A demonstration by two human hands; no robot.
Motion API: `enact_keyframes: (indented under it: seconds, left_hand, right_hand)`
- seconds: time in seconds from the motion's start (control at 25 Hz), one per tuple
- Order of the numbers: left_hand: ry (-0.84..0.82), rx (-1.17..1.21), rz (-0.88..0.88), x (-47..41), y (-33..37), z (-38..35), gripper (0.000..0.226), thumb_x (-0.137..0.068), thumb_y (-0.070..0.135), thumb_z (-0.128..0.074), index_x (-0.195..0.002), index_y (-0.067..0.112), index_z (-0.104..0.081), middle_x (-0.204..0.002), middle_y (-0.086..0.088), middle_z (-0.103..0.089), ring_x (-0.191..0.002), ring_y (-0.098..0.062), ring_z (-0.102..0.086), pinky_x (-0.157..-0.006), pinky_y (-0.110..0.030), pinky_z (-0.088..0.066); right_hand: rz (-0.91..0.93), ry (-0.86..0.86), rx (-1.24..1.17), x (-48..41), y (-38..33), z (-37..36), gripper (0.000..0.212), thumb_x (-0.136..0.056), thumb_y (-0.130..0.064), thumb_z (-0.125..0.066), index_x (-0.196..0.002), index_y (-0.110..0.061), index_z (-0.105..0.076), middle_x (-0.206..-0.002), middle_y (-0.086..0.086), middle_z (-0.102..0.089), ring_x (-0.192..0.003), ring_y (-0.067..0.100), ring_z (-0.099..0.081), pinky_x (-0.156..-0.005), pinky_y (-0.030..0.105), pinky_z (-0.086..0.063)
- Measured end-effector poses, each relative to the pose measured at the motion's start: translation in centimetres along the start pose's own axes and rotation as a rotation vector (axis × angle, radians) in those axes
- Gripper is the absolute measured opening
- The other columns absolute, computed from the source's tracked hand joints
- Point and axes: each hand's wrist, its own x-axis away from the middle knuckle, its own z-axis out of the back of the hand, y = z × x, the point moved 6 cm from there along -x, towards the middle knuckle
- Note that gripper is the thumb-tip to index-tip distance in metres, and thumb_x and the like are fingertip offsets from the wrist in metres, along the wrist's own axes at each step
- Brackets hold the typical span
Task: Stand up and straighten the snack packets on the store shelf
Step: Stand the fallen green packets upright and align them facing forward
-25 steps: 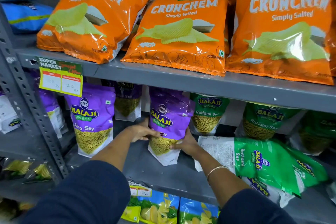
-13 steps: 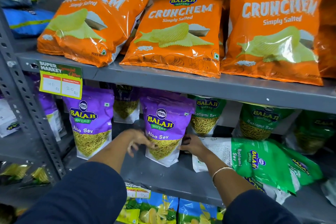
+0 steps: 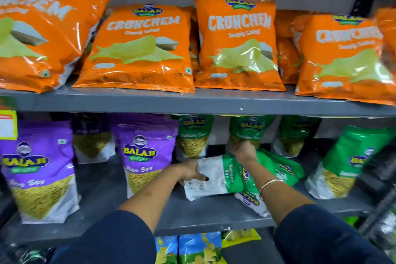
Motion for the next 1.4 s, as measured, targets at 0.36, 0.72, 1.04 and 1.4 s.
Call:
enact_keyframes:
  seconds: [0.36, 0.72, 1.04, 1.4]
  left_hand:
    - [0.189, -0.438, -0.052, -1.6, 2.4, -5.9, 0.118, -0.069, 0.046, -0.074, -0.149, 0.014, 0.006, -0.159, -0.009, 0.005, -0.146, -0.031, -0.003, -0.115, -0.052, -0.021]
    - [0.474, 0.083, -0.052, -4.4, 2.1, 1.8, 0.029, -0.092, 0.009, -0.043, -0.117, -0.004, -0.05, -0.118, -0.022, -0.057, -0.106, -0.03, -0.055, -0.082, -0.035, -0.043]
    - [0.057, -0.04, -0.032, -9.8, 2.1, -0.5, 0.086, -0.086, 0.034, -0.06, -0.15, 0.009, -0.009, -0.16, -0.009, -0.009, -0.146, -0.025, -0.016, -0.12, -0.034, -0.021]
    - [0.015, 0.279, -0.012, -7.7, 0.6, 0.7, 0.094, -0.079, 0.033, -0.07, -0.149, 0.008, -0.013, -0.158, -0.011, -0.016, -0.143, -0.025, -0.024, -0.118, -0.037, -0.026]
  right_hand:
    - [-0.415, 0.015, -0.176, -1.1, 9.9, 3.2, 0.06, -0.085, -0.022, -0.066, -0.132, 0.008, -0.044, -0.125, 0.017, -0.056, -0.115, 0.03, -0.055, -0.105, 0.042, -0.043]
    - [-0.13, -0.235, -0.132, 5.6, 2.2, -3.4, 0.048, -0.095, -0.035, -0.043, -0.094, 0.009, -0.062, -0.074, 0.022, -0.074, -0.071, 0.029, -0.073, -0.074, 0.038, -0.054]
    - [-0.604, -0.484, -1.123, 7.8, 4.5, -11.4, 0.037, -0.088, -0.037, -0.06, -0.108, -0.006, -0.056, -0.094, 0.009, -0.06, -0.076, 0.023, -0.065, -0.063, 0.028, -0.058]
    - [-0.39, 0.095, -1.24, 5.7, 5.8, -9.8, 0.06, -0.07, 0.009, -0.074, -0.125, -0.002, -0.052, -0.123, 0.018, -0.063, -0.11, 0.03, -0.06, -0.104, 0.051, -0.045]
